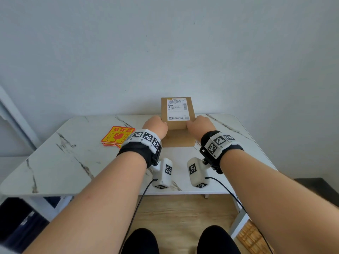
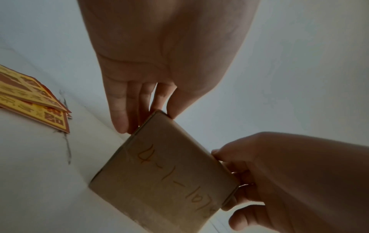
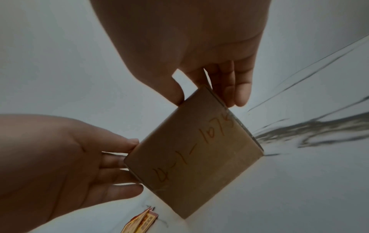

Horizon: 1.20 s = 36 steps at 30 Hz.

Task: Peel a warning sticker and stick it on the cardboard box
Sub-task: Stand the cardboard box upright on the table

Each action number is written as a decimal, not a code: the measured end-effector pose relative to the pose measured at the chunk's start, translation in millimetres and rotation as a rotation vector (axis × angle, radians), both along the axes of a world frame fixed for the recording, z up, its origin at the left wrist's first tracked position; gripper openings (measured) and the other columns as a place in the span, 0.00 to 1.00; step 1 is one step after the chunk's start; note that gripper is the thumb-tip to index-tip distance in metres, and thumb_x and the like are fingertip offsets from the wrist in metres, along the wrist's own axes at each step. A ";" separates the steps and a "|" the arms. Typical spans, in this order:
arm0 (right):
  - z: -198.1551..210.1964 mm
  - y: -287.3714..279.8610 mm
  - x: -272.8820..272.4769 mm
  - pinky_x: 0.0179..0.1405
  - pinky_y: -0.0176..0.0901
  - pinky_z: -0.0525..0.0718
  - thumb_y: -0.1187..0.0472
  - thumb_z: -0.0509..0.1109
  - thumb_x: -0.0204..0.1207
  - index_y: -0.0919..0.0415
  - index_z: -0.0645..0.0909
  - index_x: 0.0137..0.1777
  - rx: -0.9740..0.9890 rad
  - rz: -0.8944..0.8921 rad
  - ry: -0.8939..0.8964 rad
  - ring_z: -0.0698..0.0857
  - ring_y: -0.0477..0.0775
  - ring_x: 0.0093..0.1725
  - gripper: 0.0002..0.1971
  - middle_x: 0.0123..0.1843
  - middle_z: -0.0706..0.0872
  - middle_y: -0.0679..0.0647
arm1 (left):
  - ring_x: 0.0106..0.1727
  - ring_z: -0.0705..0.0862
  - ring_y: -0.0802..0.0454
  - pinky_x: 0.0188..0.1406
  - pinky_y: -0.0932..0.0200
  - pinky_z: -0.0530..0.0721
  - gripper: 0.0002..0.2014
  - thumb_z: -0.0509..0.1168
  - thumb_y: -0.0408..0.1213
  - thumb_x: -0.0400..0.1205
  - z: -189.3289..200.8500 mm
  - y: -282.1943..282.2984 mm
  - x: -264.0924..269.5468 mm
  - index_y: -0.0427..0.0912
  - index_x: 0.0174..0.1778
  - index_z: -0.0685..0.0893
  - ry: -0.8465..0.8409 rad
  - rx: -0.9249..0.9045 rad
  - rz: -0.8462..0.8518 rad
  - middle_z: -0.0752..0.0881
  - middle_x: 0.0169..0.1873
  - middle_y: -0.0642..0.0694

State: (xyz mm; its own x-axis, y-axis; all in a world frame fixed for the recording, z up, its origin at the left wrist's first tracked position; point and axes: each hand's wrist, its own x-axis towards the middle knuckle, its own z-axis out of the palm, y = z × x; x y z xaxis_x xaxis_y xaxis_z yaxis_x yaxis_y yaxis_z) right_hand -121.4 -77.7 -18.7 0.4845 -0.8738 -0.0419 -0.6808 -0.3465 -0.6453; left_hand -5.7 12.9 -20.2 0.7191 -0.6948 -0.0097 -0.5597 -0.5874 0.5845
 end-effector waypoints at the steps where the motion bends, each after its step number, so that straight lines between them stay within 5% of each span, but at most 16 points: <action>1: 0.4 4.3 -3.3 0.36 0.45 0.76 0.59 0.58 0.74 0.67 0.78 0.54 0.005 -0.013 -0.023 0.84 0.63 0.49 0.15 0.59 0.82 0.63 | 0.42 0.81 0.35 0.32 0.58 0.70 0.13 0.56 0.33 0.84 0.7 3.8 -2.6 0.31 0.45 0.84 0.000 -0.014 0.002 0.83 0.39 0.35; 4: -1.5 14.7 -13.5 0.37 0.47 0.75 0.58 0.60 0.69 0.64 0.75 0.51 -0.009 -0.018 -0.095 0.81 0.61 0.46 0.13 0.56 0.81 0.62 | 0.31 0.74 0.42 0.23 0.59 0.64 0.09 0.59 0.28 0.78 -1.8 13.7 -8.2 0.38 0.30 0.74 0.016 -0.095 0.024 0.75 0.26 0.43; 6: -4.2 20.8 -21.5 0.36 0.46 0.74 0.57 0.62 0.70 0.65 0.76 0.55 -0.032 -0.011 -0.130 0.81 0.60 0.46 0.16 0.57 0.82 0.61 | 0.32 0.76 0.42 0.26 0.59 0.69 0.03 0.60 0.28 0.75 -3.9 21.9 -13.2 0.37 0.37 0.78 0.017 -0.143 0.039 0.79 0.30 0.43; 9: -10.5 29.2 -33.1 0.36 0.46 0.76 0.57 0.64 0.73 0.63 0.73 0.59 -0.043 0.007 -0.186 0.84 0.60 0.49 0.17 0.58 0.81 0.60 | 0.50 0.85 0.43 0.42 0.58 0.76 0.16 0.63 0.30 0.76 -11.3 32.5 -20.9 0.40 0.60 0.79 0.051 -0.213 0.078 0.86 0.50 0.45; 11: -15.0 34.8 -39.8 0.36 0.46 0.78 0.57 0.65 0.73 0.60 0.71 0.57 -0.041 0.014 -0.212 0.86 0.61 0.49 0.15 0.58 0.81 0.59 | 0.56 0.86 0.43 0.46 0.59 0.77 0.21 0.63 0.30 0.76 -14.7 37.9 -25.7 0.42 0.66 0.80 0.058 -0.221 0.074 0.88 0.55 0.45; 15: -23.5 40.4 -48.0 0.40 0.47 0.81 0.59 0.66 0.73 0.60 0.70 0.62 -0.036 0.009 -0.197 0.85 0.61 0.51 0.18 0.60 0.80 0.59 | 0.55 0.88 0.41 0.48 0.57 0.83 0.23 0.64 0.28 0.76 -21.3 44.1 -34.5 0.41 0.69 0.81 0.074 -0.186 0.014 0.90 0.57 0.41; 21: -40.5 40.4 -52.4 0.43 0.50 0.81 0.56 0.64 0.79 0.63 0.69 0.67 -0.017 0.028 -0.093 0.83 0.61 0.50 0.19 0.62 0.81 0.61 | 0.62 0.85 0.39 0.48 0.56 0.79 0.19 0.62 0.35 0.82 -38.9 46.1 -48.0 0.36 0.70 0.74 0.103 -0.162 0.034 0.85 0.64 0.39; 30: -48.6 29.7 -47.1 0.58 0.56 0.83 0.52 0.57 0.84 0.64 0.68 0.71 -0.001 0.010 -0.022 0.83 0.66 0.61 0.21 0.66 0.81 0.64 | 0.65 0.82 0.39 0.56 0.55 0.78 0.20 0.58 0.39 0.86 -43.9 33.7 -41.5 0.36 0.72 0.73 0.112 -0.054 0.006 0.83 0.67 0.38; 36: -43.0 20.9 -38.3 0.56 0.52 0.81 0.52 0.57 0.84 0.66 0.69 0.71 0.032 -0.041 -0.029 0.83 0.65 0.63 0.22 0.68 0.80 0.64 | 0.69 0.80 0.38 0.62 0.53 0.77 0.22 0.56 0.41 0.87 -37.1 15.0 -42.8 0.36 0.75 0.70 0.173 0.017 -0.058 0.80 0.70 0.38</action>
State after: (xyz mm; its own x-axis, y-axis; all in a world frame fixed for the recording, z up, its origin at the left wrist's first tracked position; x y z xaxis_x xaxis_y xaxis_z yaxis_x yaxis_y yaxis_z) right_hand -159.7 -56.7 -61.6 0.4500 -0.8912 -0.0570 -0.6748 -0.2975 -0.6754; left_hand -48.5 27.9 -57.3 0.6643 -0.7339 -0.1416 -0.4853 -0.5676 0.6650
